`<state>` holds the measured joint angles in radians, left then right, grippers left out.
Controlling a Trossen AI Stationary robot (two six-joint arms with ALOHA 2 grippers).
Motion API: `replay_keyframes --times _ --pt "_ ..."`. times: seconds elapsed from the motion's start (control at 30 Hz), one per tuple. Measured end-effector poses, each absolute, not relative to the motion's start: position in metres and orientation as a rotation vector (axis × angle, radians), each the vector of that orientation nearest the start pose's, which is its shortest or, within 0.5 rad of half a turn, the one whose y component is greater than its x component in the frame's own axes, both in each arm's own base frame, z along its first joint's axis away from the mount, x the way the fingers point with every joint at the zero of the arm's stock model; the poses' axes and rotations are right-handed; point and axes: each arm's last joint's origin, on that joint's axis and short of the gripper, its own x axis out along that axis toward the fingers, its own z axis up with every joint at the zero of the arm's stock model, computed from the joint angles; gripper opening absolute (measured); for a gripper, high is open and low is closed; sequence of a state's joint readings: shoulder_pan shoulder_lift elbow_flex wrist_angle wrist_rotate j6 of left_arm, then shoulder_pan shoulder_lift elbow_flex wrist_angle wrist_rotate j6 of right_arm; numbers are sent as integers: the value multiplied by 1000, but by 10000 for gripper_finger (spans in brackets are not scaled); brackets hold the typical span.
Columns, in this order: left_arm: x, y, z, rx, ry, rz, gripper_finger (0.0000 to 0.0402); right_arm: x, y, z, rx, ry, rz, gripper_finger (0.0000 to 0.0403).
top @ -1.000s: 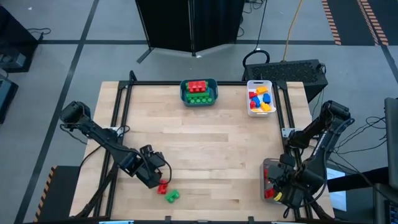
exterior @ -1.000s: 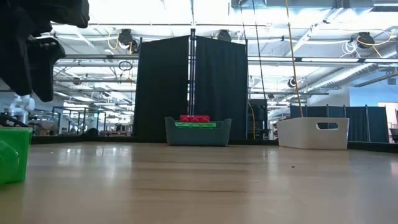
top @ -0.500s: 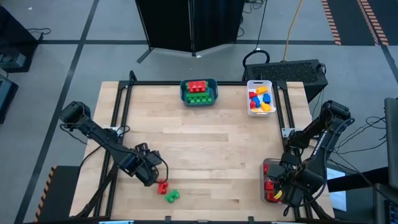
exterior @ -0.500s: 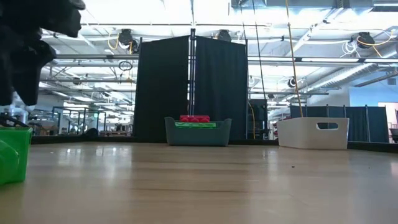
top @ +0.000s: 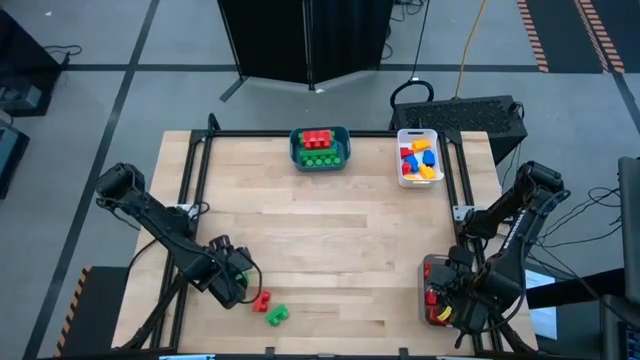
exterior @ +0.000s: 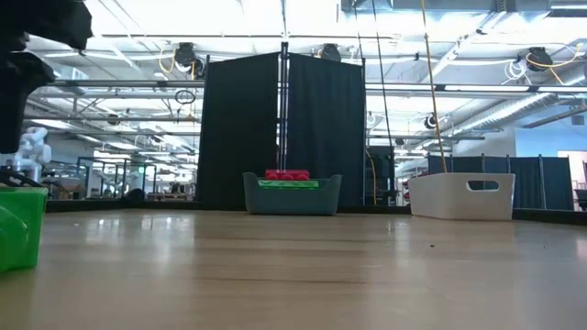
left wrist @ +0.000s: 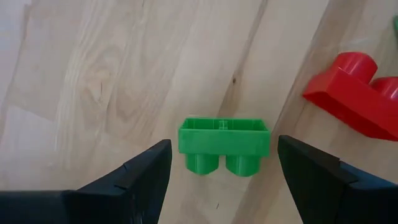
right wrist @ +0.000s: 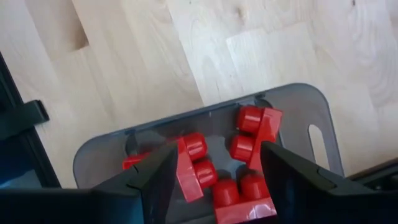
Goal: Sort blocks by size
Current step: Put the two stud green game piece into the black transparent bin
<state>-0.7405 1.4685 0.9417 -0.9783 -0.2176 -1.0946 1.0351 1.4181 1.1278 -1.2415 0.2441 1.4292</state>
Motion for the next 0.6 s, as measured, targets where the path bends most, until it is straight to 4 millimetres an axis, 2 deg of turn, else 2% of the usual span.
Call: replay_keyframes --times 0.13,0.4,0.6 --pt "181 -160 196 -202 1315 328 289 127 199 256 264 1288 -337 215" --pt "171 -147 169 -240 1367 393 392 127 199 256 265 1287 -335 215" --pt "169 -148 161 -243 1434 331 389 127 199 256 259 1288 -330 215"
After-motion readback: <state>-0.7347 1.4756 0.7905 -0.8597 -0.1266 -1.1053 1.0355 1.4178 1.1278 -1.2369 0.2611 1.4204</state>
